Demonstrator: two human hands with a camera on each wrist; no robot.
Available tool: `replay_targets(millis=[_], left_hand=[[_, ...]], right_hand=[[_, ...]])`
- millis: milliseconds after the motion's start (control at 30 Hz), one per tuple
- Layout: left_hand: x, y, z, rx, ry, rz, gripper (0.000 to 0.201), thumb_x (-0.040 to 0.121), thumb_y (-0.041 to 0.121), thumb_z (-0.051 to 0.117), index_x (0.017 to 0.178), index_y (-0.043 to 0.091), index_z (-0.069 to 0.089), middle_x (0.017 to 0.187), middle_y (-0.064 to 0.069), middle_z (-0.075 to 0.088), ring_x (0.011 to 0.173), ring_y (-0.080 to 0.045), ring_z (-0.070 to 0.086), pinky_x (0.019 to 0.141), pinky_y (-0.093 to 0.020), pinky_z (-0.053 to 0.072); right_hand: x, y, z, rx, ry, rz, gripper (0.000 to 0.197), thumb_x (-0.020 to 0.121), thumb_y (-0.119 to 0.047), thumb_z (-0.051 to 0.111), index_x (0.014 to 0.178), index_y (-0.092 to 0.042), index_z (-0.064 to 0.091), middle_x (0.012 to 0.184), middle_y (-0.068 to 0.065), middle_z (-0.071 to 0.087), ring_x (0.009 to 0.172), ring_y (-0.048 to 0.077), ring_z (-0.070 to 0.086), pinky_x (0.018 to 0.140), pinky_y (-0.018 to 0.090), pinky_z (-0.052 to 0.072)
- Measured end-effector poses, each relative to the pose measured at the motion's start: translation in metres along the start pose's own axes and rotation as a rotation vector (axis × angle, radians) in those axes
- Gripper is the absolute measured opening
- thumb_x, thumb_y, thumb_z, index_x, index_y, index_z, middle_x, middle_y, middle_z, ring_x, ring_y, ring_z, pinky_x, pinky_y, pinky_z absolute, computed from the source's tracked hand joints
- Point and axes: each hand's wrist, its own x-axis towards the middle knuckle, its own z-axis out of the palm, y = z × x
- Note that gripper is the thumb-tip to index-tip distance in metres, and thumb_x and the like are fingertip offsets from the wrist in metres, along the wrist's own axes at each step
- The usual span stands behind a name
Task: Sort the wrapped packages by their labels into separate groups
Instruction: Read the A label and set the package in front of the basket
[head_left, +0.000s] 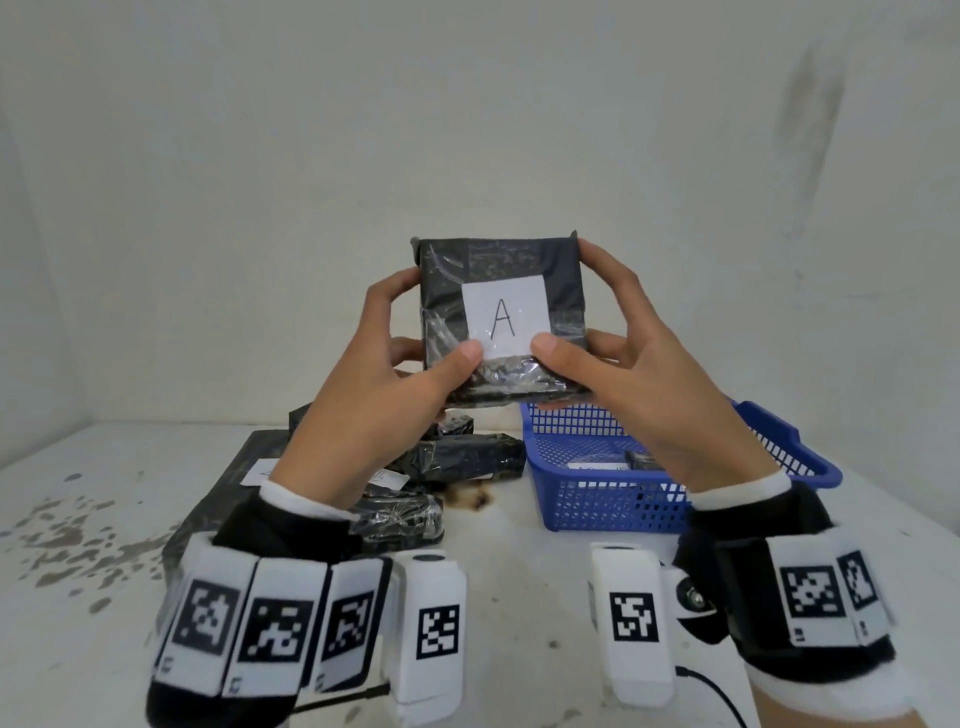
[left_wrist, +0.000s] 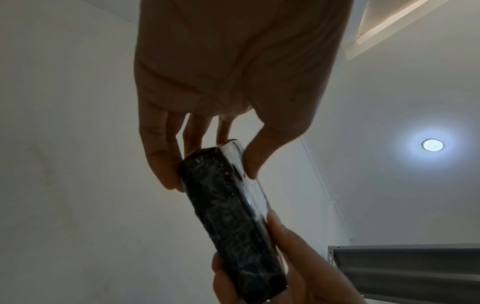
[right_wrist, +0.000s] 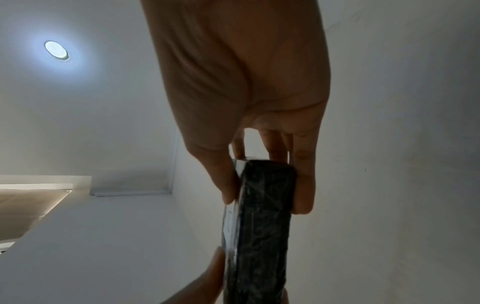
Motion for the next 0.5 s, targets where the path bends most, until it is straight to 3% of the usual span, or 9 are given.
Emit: replay_targets(millis=[100, 200, 267, 333, 400, 500], left_hand=[[0.0008, -0.0015, -0.0014, -0.019, 0.020, 0.014, 0.059, 0.087, 0.031, 0.069, 0.133, 0.049, 0.036, 0.110, 0.004, 0.069, 0.082, -0.014, 0.072, 0.080, -0.042, 0.059], [0.0009, -0.0012, -0.0027, -0.022, 0.026, 0.005, 0.054, 0.088, 0.034, 0.066, 0.131, 0.050, 0.038, 0.107, 0.008, 0.070, 0.078, -0.007, 0.071, 0.062, -0.019, 0.053], [0.0005, -0.0004, -0.0031, -0.029, 0.032, -0.009, 0.052, 0.088, 0.033, 0.066, 0.130, 0.048, 0.039, 0.103, 0.007, 0.072, 0.077, -0.007, 0.071, 0.052, -0.011, 0.047], [-0.0005, 0.0009, -0.0024, -0.014, 0.041, -0.016, 0.051, 0.087, 0.034, 0.067, 0.129, 0.047, 0.040, 0.099, 0.007, 0.073, 0.076, -0.006, 0.071, 0.052, -0.011, 0.046], [-0.0014, 0.0014, -0.0009, 0.002, 0.053, -0.005, 0.052, 0.085, 0.035, 0.070, 0.127, 0.045, 0.041, 0.097, 0.007, 0.073, 0.072, -0.005, 0.071, 0.059, -0.018, 0.048], [-0.0023, 0.0015, 0.0017, 0.041, 0.067, 0.020, 0.057, 0.082, 0.033, 0.073, 0.127, 0.042, 0.039, 0.105, 0.012, 0.068, 0.069, -0.005, 0.070, 0.067, -0.027, 0.050]], right_hand=[[-0.0011, -0.0025, -0.0004, 0.027, 0.008, 0.008, 0.067, 0.093, -0.023, 0.067, 0.143, -0.053, 0.035, 0.110, 0.008, 0.075, 0.100, 0.027, 0.074, 0.079, 0.038, 0.062], [-0.0016, -0.0043, 0.0005, 0.034, 0.037, 0.011, 0.066, 0.092, -0.021, 0.069, 0.143, -0.048, 0.038, 0.117, 0.010, 0.068, 0.103, 0.024, 0.072, 0.072, 0.040, 0.063], [-0.0018, -0.0045, 0.0006, 0.051, 0.040, 0.021, 0.065, 0.092, -0.019, 0.069, 0.143, -0.046, 0.039, 0.116, 0.012, 0.068, 0.097, 0.026, 0.074, 0.071, 0.044, 0.063], [-0.0021, -0.0049, 0.0000, 0.031, 0.048, 0.026, 0.065, 0.089, -0.022, 0.071, 0.141, -0.045, 0.040, 0.114, 0.010, 0.071, 0.094, 0.027, 0.075, 0.076, 0.046, 0.063], [-0.0025, -0.0048, -0.0009, -0.022, 0.057, 0.014, 0.068, 0.085, -0.025, 0.076, 0.139, -0.046, 0.040, 0.109, 0.004, 0.075, 0.090, 0.024, 0.075, 0.083, 0.042, 0.062], [-0.0027, -0.0045, 0.0001, -0.090, 0.065, -0.006, 0.073, 0.082, -0.022, 0.080, 0.137, -0.045, 0.038, 0.102, -0.001, 0.077, 0.074, 0.016, 0.072, 0.081, 0.033, 0.060]])
